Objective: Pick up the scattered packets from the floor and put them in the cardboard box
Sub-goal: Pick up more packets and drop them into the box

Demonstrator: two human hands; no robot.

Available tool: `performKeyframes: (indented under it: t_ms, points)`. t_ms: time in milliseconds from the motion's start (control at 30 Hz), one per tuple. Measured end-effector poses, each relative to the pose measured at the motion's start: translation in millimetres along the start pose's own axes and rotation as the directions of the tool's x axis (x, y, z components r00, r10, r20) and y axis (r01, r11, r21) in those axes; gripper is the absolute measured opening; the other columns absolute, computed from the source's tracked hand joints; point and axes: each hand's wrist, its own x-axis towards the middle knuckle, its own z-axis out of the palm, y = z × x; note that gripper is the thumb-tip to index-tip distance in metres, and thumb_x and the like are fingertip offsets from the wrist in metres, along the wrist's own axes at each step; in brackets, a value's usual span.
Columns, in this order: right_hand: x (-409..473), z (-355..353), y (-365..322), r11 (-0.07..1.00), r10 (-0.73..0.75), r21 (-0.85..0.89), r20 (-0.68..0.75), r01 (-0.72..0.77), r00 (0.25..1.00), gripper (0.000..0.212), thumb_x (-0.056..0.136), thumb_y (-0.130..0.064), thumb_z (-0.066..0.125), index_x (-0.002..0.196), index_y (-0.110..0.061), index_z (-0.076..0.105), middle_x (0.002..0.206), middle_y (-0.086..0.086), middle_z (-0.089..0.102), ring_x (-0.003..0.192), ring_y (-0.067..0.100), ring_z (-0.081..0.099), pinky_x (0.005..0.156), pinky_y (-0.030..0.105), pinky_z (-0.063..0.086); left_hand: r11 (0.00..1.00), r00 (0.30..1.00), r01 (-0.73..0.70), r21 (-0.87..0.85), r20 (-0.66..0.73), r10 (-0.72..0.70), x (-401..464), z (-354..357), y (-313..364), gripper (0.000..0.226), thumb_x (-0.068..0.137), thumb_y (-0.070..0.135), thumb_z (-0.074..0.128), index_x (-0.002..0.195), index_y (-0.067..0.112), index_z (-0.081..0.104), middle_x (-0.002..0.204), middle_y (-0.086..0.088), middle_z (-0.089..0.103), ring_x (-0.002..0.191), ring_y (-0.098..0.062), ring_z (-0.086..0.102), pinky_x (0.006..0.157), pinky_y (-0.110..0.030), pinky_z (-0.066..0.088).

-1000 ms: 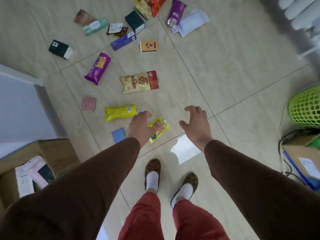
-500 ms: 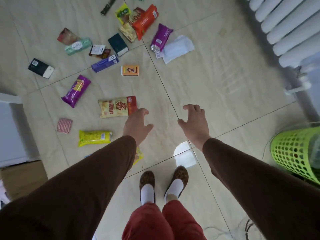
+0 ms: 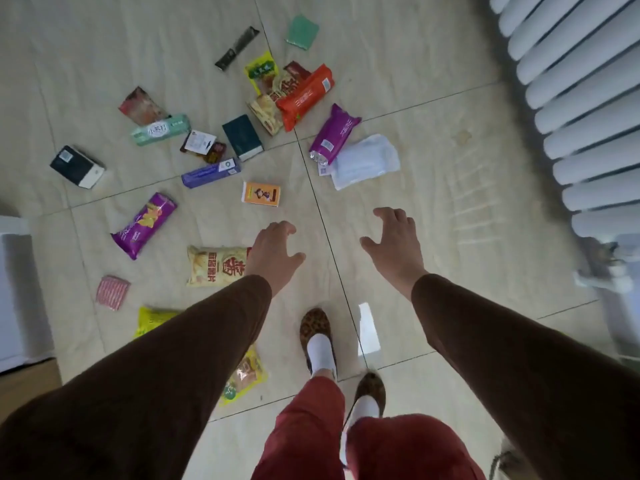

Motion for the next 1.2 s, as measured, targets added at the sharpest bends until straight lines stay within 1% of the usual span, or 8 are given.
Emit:
performKeyframes:
  t_ms: [133, 233, 567, 633, 833, 1000, 1100, 1200]
  points:
    - [60.0, -12.0, 2.9, 1.0, -0.004, -0.019, 0.028, 0.005, 1.0, 0.057, 0.088, -0.024, 0.067, 0.141, -0.015, 0.047, 0.136, 0.004, 0.047, 0.127, 0.023, 0.04, 0.094, 0.028, 0.035, 0.999, 0.999, 0.038, 0.01, 0.001, -0.038, 58.4, -10.0, 14.0, 0.047, 0.086, 0.027, 0.072, 0.128, 0.015, 0.054, 0.129, -0.005, 0.057, 0.121, -0.025, 0.052, 0.1, -0.041, 0.044]
    - [110.9, -18.3, 9.3, 0.998, -0.035, -0.042, 0.063, 0.038, 0.997, 0.058, 0.089, -0.025, 0.067, 0.141, -0.014, 0.046, 0.136, 0.005, 0.047, 0.125, 0.024, 0.04, 0.098, 0.031, 0.037, 0.997, 0.998, 0.069, -0.017, 0.001, -0.069, 103.6, -9.5, 27.5, 0.048, 0.086, 0.027, 0.073, 0.128, 0.014, 0.054, 0.129, -0.005, 0.057, 0.121, -0.025, 0.052, 0.1, -0.041, 0.045]
    - [299.9, -7.8, 48.7, 0.961, -0.156, -0.188, 0.245, 0.205, 0.957, 0.059, 0.091, -0.026, 0.067, 0.144, -0.012, 0.044, 0.14, 0.01, 0.047, 0.126, 0.029, 0.043, 0.1, 0.039, 0.043, 0.986, 0.986, 0.16, -0.049, -0.039, -0.162, 270.3, 28.6, 60.5, 0.054, 0.086, 0.028, 0.074, 0.133, 0.015, 0.051, 0.129, -0.005, 0.056, 0.118, -0.023, 0.053, 0.099, -0.041, 0.048]
    - [334.0, 2.8, 57.8, 0.938, -0.166, -0.249, 0.288, 0.242, 0.943, 0.061, 0.09, -0.028, 0.067, 0.143, -0.011, 0.043, 0.139, 0.011, 0.047, 0.125, 0.031, 0.044, 0.099, 0.042, 0.044, 0.983, 0.983, 0.18, -0.048, -0.039, -0.182, 304.5, 42.2, 57.1, 0.057, 0.085, 0.028, 0.075, 0.134, 0.015, 0.049, 0.128, -0.006, 0.056, 0.119, -0.024, 0.053, 0.098, -0.04, 0.048]
    - [420.1, 54.5, 82.9, 0.867, -0.182, -0.378, 0.364, 0.323, 0.914, 0.069, 0.084, -0.033, 0.074, 0.142, -0.012, 0.043, 0.137, 0.012, 0.048, 0.124, 0.032, 0.046, 0.096, 0.045, 0.045, 0.982, 0.984, 0.17, 0.076, -0.06, -0.166, 406.3, 84.0, 33.2, 0.068, 0.08, 0.035, 0.076, 0.136, 0.012, 0.046, 0.129, -0.01, 0.052, 0.12, -0.031, 0.05, 0.097, -0.048, 0.048]
    - [463.5, 103.1, 104.0, 0.737, -0.229, -0.506, 0.437, 0.448, 0.87, 0.081, 0.077, -0.043, 0.079, 0.142, -0.013, 0.041, 0.138, 0.011, 0.049, 0.123, 0.032, 0.048, 0.097, 0.045, 0.043, 0.966, 0.981, 0.192, 0.173, -0.036, -0.188, 463.7, 123.0, 11.7, 0.082, 0.076, 0.057, 0.073, 0.136, 0.01, 0.042, 0.128, -0.012, 0.05, 0.117, -0.032, 0.051, 0.097, -0.048, 0.049]
    - [473.5, 126.4, 116.0, 0.668, -0.202, -0.571, 0.478, 0.477, 0.855, 0.085, 0.073, -0.047, 0.08, 0.141, -0.015, 0.041, 0.133, 0.01, 0.05, 0.121, 0.032, 0.048, 0.099, 0.045, 0.038, 0.966, 0.976, 0.218, 0.142, 0.0, -0.22, 479.9, 142.1, -0.6, 0.09, 0.07, 0.061, 0.077, 0.135, 0.011, 0.04, 0.126, -0.011, 0.052, 0.115, -0.032, 0.053, 0.096, -0.047, 0.049]
    - [474.4, 137.3, 119.2, 0.612, -0.208, -0.622, 0.469, 0.488, 0.858, 0.083, 0.069, -0.046, 0.081, 0.136, -0.015, 0.043, 0.123, 0.01, 0.054, 0.113, 0.032, 0.05, 0.095, 0.045, 0.036, 0.973, 0.973, 0.23, 0.033, 0.0, -0.23, 483.6, 148.3, -11.5, 0.09, 0.066, 0.056, 0.082, 0.133, 0.013, 0.039, 0.122, -0.011, 0.057, 0.11, -0.033, 0.056, 0.093, -0.049, 0.052]
